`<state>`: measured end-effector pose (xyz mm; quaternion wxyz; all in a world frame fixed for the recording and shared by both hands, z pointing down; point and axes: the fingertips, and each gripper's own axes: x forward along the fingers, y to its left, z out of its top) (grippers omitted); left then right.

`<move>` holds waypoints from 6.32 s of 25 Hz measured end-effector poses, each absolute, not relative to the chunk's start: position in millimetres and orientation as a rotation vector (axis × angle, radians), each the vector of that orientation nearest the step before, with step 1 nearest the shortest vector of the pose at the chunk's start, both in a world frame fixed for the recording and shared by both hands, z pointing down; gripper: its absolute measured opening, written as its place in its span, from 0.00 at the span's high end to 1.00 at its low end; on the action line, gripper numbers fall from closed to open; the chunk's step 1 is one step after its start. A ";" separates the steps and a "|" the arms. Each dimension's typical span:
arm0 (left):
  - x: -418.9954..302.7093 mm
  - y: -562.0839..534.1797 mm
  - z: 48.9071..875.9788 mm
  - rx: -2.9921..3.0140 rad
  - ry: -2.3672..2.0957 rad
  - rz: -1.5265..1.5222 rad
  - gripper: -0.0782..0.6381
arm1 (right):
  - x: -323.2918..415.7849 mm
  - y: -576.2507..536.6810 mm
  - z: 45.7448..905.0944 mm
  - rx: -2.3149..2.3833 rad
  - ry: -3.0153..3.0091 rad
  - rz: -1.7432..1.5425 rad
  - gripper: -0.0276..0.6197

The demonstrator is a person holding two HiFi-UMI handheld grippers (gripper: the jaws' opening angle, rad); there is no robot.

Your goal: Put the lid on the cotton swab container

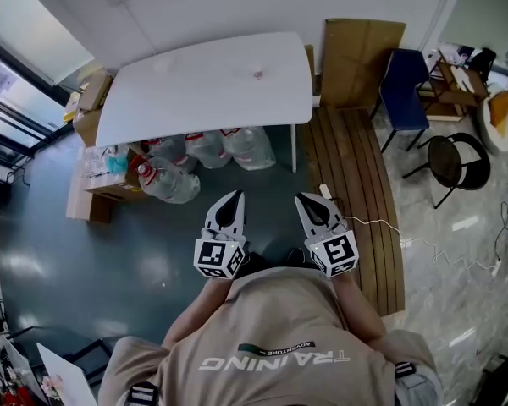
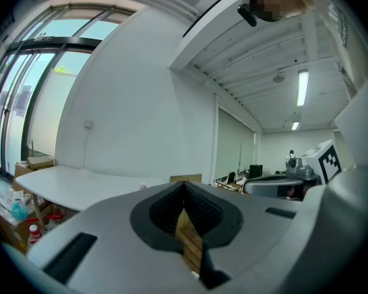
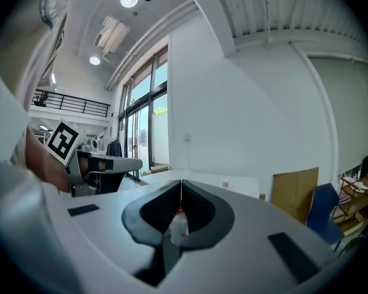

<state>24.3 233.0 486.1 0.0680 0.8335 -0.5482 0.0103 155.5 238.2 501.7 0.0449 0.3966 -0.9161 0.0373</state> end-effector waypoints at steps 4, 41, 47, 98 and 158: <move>21.1 232.6 492.4 2.490 -1.652 0.045 0.87 | 146.8 239.0 508.6 1.177 -2.803 0.129 0.93; -101.8 -2.7 499.0 2.626 -1.425 0.014 0.87 | 22.9 19.8 499.8 1.313 -2.592 0.062 0.93; -99.0 -25.7 507.3 2.599 -1.441 0.005 0.87 | 25.8 -6.8 501.2 1.305 -2.603 0.067 0.93; -59.9 -272.5 503.6 2.458 -1.660 0.038 0.87 | 54.8 -293.0 498.3 1.089 -2.791 0.056 0.93; -95.4 -324.2 540.3 2.460 -1.508 0.067 0.87 | 8.9 -361.7 695.3 0.714 -2.281 0.573 0.93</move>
